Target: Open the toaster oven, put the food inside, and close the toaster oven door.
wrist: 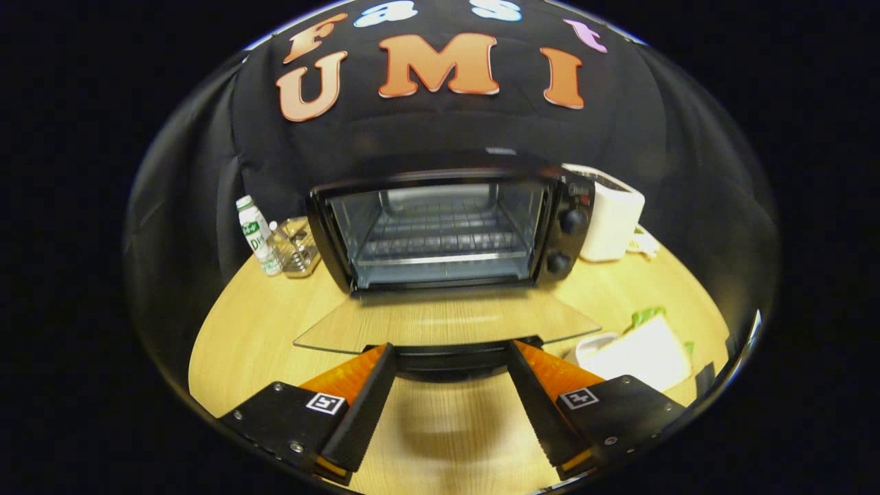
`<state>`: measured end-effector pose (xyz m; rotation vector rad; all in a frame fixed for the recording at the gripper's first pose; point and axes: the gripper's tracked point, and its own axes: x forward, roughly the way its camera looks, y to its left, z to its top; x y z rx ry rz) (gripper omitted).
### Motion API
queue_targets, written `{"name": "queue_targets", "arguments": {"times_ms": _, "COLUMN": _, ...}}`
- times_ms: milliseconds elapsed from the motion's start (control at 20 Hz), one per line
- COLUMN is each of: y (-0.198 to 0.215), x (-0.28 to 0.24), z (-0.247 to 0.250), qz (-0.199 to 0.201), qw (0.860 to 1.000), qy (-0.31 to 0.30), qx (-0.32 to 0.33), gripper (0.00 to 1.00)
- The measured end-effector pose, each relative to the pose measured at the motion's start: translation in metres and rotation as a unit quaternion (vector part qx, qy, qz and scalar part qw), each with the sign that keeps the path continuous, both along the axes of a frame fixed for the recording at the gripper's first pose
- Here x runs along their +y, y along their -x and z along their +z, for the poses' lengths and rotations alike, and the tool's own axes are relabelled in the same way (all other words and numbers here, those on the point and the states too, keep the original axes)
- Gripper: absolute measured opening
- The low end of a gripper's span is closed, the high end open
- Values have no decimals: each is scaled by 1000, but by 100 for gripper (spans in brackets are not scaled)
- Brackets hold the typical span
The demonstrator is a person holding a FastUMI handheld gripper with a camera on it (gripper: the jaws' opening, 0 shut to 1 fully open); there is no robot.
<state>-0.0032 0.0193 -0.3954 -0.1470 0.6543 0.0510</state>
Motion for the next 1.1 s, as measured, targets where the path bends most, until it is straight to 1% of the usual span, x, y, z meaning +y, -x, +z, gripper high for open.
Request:
{"name": "queue_targets", "arguments": {"times_ms": 150, "y": 18, "x": -10, "z": -34, "qz": -18, "qw": 999, "qy": -7, "qx": 29, "gripper": 97}}
{"name": "queue_targets", "arguments": {"times_ms": 250, "y": 18, "x": -18, "z": -48, "qz": -21, "qw": 999, "qy": 0, "qx": 33, "gripper": 98}}
{"name": "queue_targets", "arguments": {"times_ms": 350, "y": 19, "x": -13, "z": -57, "qz": -8, "qw": 999, "qy": -8, "qx": 50, "gripper": 98}}
{"name": "queue_targets", "arguments": {"times_ms": 500, "y": 21, "x": -16, "z": -57, "qz": 15, "qw": 999, "qy": 8, "qx": 52, "gripper": 98}}
{"name": "queue_targets", "arguments": {"times_ms": 600, "y": 23, "x": -9, "z": -43, "qz": 28, "qw": 997, "qy": -29, "qx": 61, "gripper": 98}}
{"name": "queue_targets", "arguments": {"times_ms": 650, "y": 20, "x": -7, "z": -27, "qz": 33, "qw": 997, "qy": -48, "qx": 58, "gripper": 98}}
{"name": "queue_targets", "arguments": {"times_ms": 800, "y": 1, "x": -26, "z": 28, "qz": 63, "qw": 996, "qy": -58, "qx": 36, "gripper": 98}}
{"name": "queue_targets", "arguments": {"times_ms": 950, "y": -15, "x": -66, "z": 73, "qz": 90, "qw": 993, "qy": -67, "qx": 40, "gripper": 98}}
{"name": "queue_targets", "arguments": {"times_ms": 1100, "y": -21, "x": -120, "z": 94, "qz": 94, "qw": 988, "qy": -85, "qx": 85, "gripper": 98}}
